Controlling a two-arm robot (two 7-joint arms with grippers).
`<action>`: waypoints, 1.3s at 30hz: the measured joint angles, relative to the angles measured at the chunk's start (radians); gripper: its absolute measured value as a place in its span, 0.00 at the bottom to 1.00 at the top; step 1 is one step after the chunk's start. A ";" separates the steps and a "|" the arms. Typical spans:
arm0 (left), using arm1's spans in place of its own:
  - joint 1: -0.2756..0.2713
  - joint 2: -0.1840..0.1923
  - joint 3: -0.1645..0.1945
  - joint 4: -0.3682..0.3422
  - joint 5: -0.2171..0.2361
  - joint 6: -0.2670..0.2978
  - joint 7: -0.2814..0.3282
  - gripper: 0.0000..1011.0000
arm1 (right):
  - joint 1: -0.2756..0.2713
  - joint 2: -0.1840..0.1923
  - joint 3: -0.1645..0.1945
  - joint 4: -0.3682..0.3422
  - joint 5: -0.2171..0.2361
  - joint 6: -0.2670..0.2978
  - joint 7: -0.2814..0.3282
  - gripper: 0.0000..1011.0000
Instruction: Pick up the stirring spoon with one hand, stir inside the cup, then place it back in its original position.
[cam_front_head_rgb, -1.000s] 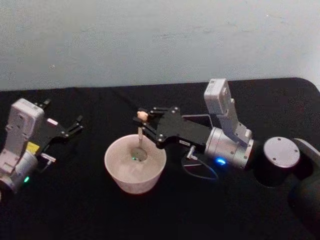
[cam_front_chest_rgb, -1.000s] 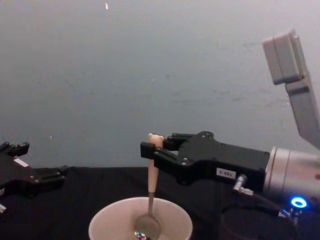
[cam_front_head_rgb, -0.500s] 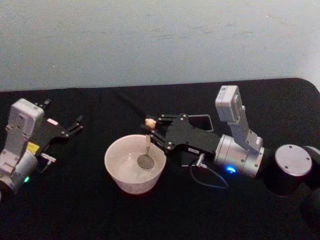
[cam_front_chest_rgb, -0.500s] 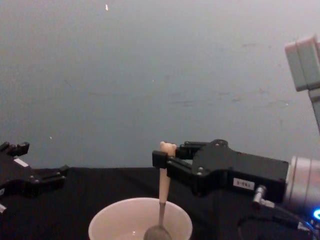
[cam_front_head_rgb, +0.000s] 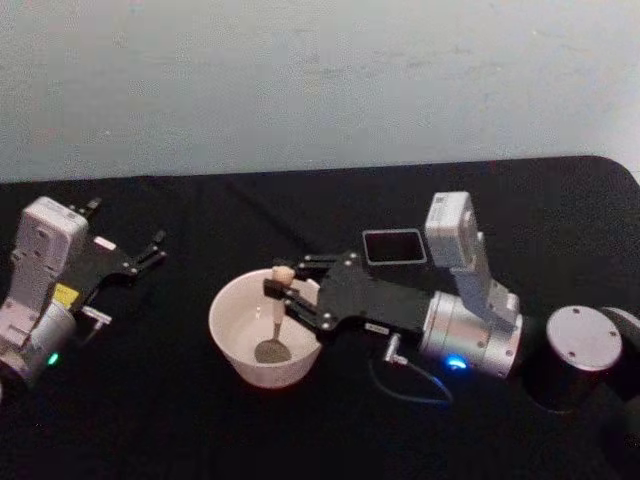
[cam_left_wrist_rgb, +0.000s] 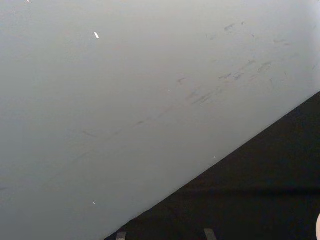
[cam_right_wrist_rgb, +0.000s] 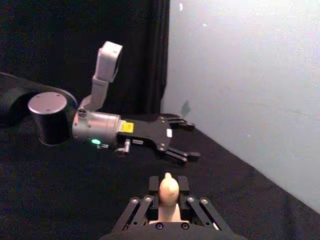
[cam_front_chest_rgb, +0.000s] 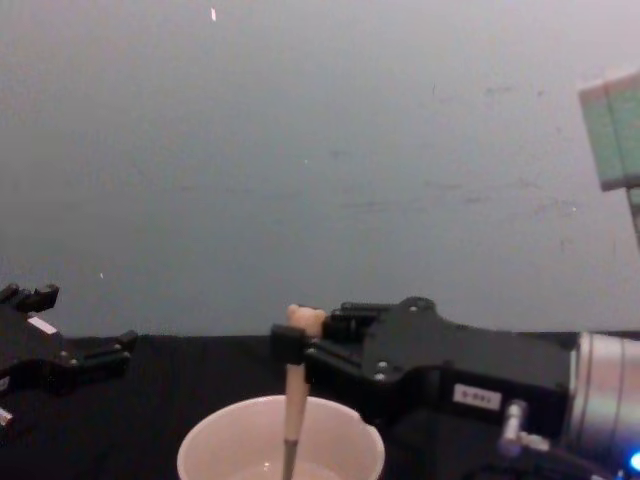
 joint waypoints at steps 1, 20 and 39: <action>0.000 0.000 0.000 0.000 0.000 0.000 0.000 0.99 | 0.002 -0.003 -0.004 0.002 0.000 0.000 0.001 0.21; 0.000 0.000 0.000 0.000 0.000 0.000 0.000 0.99 | 0.092 -0.093 -0.017 0.134 -0.026 -0.019 -0.041 0.21; 0.000 0.000 0.000 0.000 0.000 0.000 0.000 0.99 | 0.076 -0.060 0.029 0.093 -0.021 -0.023 -0.049 0.21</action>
